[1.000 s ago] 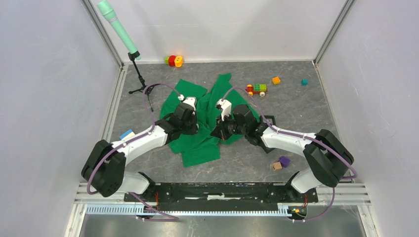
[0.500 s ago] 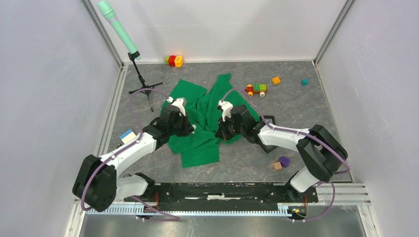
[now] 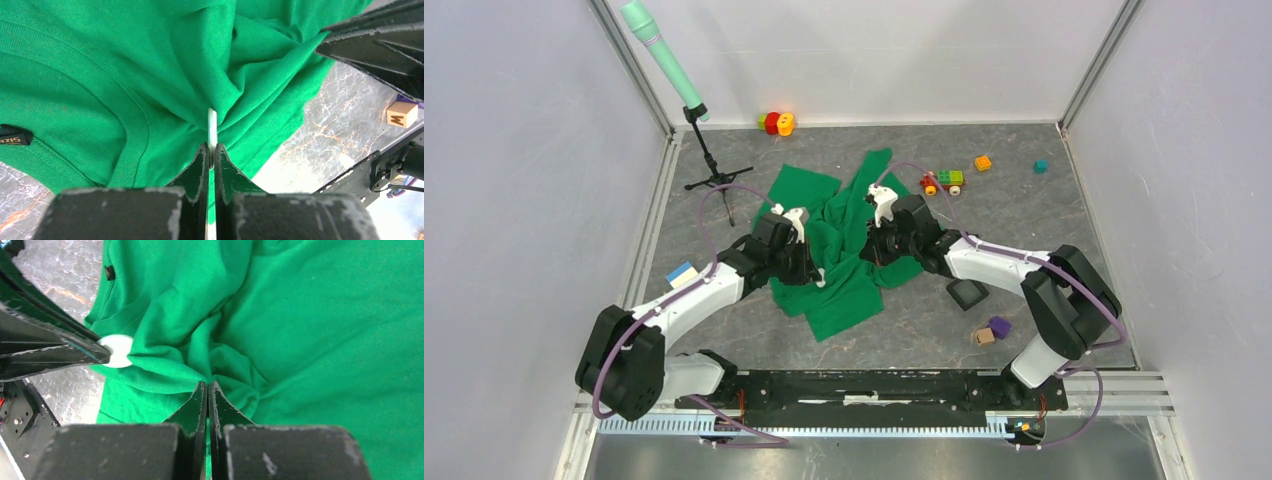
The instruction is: Remove the brooch from the garment
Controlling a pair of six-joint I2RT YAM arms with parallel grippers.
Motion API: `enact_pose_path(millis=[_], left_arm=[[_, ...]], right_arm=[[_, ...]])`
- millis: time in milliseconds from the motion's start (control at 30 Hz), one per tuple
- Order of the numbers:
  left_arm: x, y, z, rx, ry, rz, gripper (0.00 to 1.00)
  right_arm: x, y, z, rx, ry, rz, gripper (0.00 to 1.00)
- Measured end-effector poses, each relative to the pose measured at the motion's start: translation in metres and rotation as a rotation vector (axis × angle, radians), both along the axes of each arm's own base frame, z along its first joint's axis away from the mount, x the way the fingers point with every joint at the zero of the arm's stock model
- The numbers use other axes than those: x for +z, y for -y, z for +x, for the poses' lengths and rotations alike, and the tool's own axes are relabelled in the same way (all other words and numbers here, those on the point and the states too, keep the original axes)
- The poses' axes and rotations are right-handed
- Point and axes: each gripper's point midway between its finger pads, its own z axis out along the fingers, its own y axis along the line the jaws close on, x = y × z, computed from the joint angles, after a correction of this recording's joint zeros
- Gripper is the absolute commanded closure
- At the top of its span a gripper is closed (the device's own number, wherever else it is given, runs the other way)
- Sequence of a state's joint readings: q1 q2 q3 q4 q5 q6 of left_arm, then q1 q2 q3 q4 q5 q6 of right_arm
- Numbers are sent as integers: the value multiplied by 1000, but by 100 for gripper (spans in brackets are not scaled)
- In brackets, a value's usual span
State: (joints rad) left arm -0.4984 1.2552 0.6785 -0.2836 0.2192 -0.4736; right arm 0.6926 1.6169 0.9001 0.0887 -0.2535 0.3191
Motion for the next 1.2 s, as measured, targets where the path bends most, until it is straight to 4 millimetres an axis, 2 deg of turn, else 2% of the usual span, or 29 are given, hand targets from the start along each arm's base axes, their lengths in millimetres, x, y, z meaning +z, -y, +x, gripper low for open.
enact_pose_path(millis=[133,300,467,667,800,867,933,1033,1100,1200], left_arm=[[5,3,0,-9,11,-17,98],[16,8,7,-5,54,-74,98],[20,10,18,33,138,-126,98],[39,13,47,83,314,-117,98],[55,14,63,90,470,-93,98],[62,13,65,83,541,-91,98],[71,10,66,83,611,-96,98],[93,9,68,90,717,-143,98],[107,9,66,97,775,-185,98],[125,10,63,98,842,-244,98]], right_arm=[[-2,6,5,-10,-18,5,100],[0,4,-2,28,-22,42,100],[7,1,-30,103,-58,130,100],[28,-30,-62,230,-78,238,99],[35,-39,-76,279,-98,294,91],[36,-40,-76,282,-97,300,88],[35,-38,-74,275,-96,297,77],[33,-35,-72,262,-93,282,72],[36,-33,-68,247,-81,281,60],[52,-25,-54,192,-44,311,43]])
